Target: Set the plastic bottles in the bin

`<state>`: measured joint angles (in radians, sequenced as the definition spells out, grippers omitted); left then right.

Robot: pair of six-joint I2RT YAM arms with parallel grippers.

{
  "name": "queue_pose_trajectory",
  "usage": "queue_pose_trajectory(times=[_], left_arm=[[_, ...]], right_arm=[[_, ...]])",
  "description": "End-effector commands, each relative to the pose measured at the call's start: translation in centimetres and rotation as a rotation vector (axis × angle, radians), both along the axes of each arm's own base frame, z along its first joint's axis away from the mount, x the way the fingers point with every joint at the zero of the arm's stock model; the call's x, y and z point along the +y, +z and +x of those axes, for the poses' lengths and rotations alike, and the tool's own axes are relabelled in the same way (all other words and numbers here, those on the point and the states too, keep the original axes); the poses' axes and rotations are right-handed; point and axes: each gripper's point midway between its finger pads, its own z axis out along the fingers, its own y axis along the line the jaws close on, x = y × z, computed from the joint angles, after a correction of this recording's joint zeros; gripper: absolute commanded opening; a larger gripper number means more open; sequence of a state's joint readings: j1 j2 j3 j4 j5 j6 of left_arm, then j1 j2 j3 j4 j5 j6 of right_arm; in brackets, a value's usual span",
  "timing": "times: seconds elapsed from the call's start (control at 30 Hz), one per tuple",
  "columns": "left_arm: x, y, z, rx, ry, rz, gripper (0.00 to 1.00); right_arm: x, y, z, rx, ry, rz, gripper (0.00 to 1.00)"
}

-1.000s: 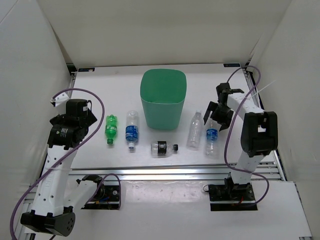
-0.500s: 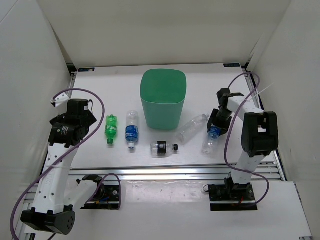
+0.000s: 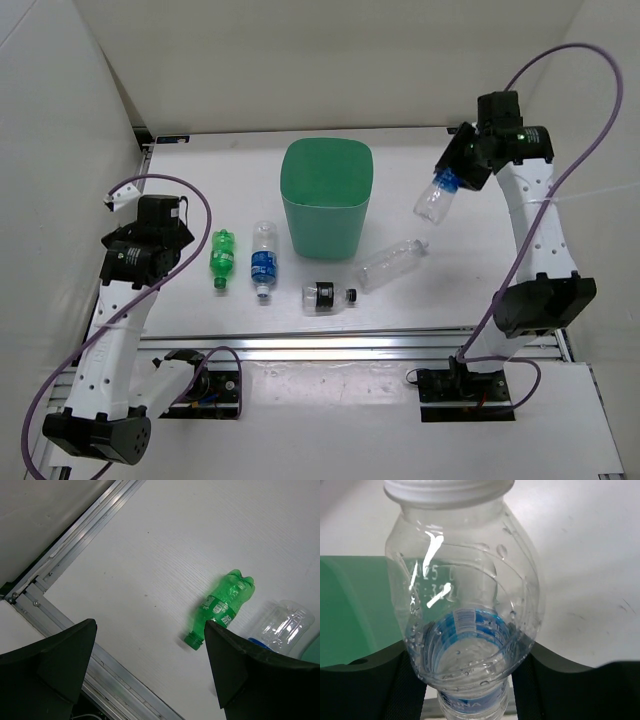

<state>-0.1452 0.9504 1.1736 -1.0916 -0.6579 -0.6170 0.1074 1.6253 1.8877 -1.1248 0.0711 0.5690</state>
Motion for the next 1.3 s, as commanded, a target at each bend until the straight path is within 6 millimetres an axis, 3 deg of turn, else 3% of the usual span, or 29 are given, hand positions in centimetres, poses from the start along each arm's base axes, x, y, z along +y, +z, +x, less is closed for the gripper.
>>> queue_pose_trajectory(times=[0.0, 0.03, 0.07, 0.1, 0.23, 0.33, 0.37, 0.5, 0.53, 0.6, 0.63, 0.67, 0.73, 0.77, 0.83, 0.87, 0.9, 0.93, 0.97, 1.0, 1.07, 1.1, 1.2, 1.23, 1.27], left_arm=[[0.2, 1.5, 0.5, -0.052, 0.006, 0.007, 0.99], [0.0, 1.5, 0.5, -0.051, 0.000, 0.001, 0.99], [0.0, 1.5, 0.5, -0.051, 0.000, 0.001, 0.99], [0.0, 1.5, 0.5, -0.051, 0.000, 0.001, 0.99], [0.0, 1.8, 0.5, -0.060, 0.000, -0.001, 0.99], [0.0, 1.6, 0.7, -0.051, 0.000, 0.001, 0.99], [0.0, 1.6, 0.7, -0.051, 0.000, 0.001, 0.99], [0.0, 1.7, 0.9, -0.050, 0.000, 0.001, 0.99], [0.0, 1.5, 1.1, -0.039, 0.000, 0.002, 0.99], [-0.1, 1.4, 1.4, -0.039, 0.000, 0.002, 0.99], [-0.1, 1.8, 1.4, -0.048, 0.000, 0.001, 0.99], [-0.1, 1.8, 1.4, -0.048, 0.000, 0.001, 0.99], [0.1, 2.0, 1.6, -0.051, 0.007, 0.008, 0.99], [0.1, 2.0, 1.6, -0.051, 0.007, 0.008, 0.99], [-0.1, 2.1, 1.8, -0.054, -0.006, 0.004, 0.99], [-0.4, 2.0, 1.9, -0.052, -0.016, -0.005, 0.99], [-0.4, 2.0, 1.9, -0.052, -0.016, -0.005, 0.99], [-0.4, 1.7, 1.8, -0.050, -0.009, -0.012, 0.99], [-0.4, 1.8, 1.6, -0.061, 0.002, -0.025, 0.99], [-0.4, 1.4, 1.5, -0.051, 0.002, -0.023, 0.99], [-0.6, 0.9, 1.3, -0.051, 0.003, -0.039, 0.99], [-0.6, 0.4, 1.2, -0.043, 0.009, -0.044, 0.99], [-0.6, 0.2, 1.0, -0.044, 0.015, -0.049, 0.99], [-0.6, -0.1, 0.9, -0.035, 0.015, -0.048, 0.99], [-0.6, -0.1, 0.9, -0.035, 0.015, -0.048, 0.99]], right_arm=[[3.4, 3.9, 1.1, -0.084, 0.089, 0.100, 0.18], [4.3, 4.9, 1.8, -0.115, 0.114, 0.117, 0.16], [5.9, 7.2, 2.2, -0.174, 0.149, 0.149, 0.16], [7.1, 7.1, 3.4, -0.183, 0.179, 0.167, 0.16], [13.0, 10.2, 5.3, -0.305, 0.317, 0.288, 0.14], [17.1, 11.4, 5.9, -0.360, 0.421, 0.371, 0.14], [18.2, 10.7, 6.5, -0.356, 0.437, 0.374, 0.14], [22.8, 11.3, 6.7, -0.419, 0.560, 0.383, 0.16], [23.9, 11.8, 6.2, -0.441, 0.581, 0.375, 0.18], [24.7, 10.6, 6.2, -0.423, 0.584, 0.352, 0.48], [24.6, 10.5, 6.3, -0.432, 0.600, 0.335, 0.57], [24.2, 10.9, 5.5, -0.431, 0.607, 0.325, 0.99], [23.2, 12.1, 4.7, -0.457, 0.604, 0.297, 0.99], [21.4, 14.4, 4.0, -0.516, 0.571, 0.273, 0.99], [17.1, 15.7, 4.4, -0.548, 0.431, 0.231, 0.99], [14.9, 15.4, 3.4, -0.525, 0.369, 0.234, 0.99], [11.2, 14.8, 4.2, -0.495, 0.236, 0.265, 0.99], [9.9, 14.0, 3.8, -0.456, 0.205, 0.304, 0.99], [8.2, 11.4, 3.1, -0.383, 0.159, 0.319, 0.99], [5.6, 9.9, 3.5, -0.348, 0.092, 0.324, 0.99], [3.8, 7.1, 2.8, -0.275, 0.040, 0.348, 0.99], [3.0, 3.4, 2.4, -0.180, 0.012, 0.359, 0.99], [2.8, -1.6, 1.0, -0.025, -0.039, 0.409, 0.99], [2.6, -3.7, 0.7, 0.039, -0.068, 0.427, 0.99], [3.2, -6.7, -1.0, 0.148, -0.087, 0.460, 0.99]])
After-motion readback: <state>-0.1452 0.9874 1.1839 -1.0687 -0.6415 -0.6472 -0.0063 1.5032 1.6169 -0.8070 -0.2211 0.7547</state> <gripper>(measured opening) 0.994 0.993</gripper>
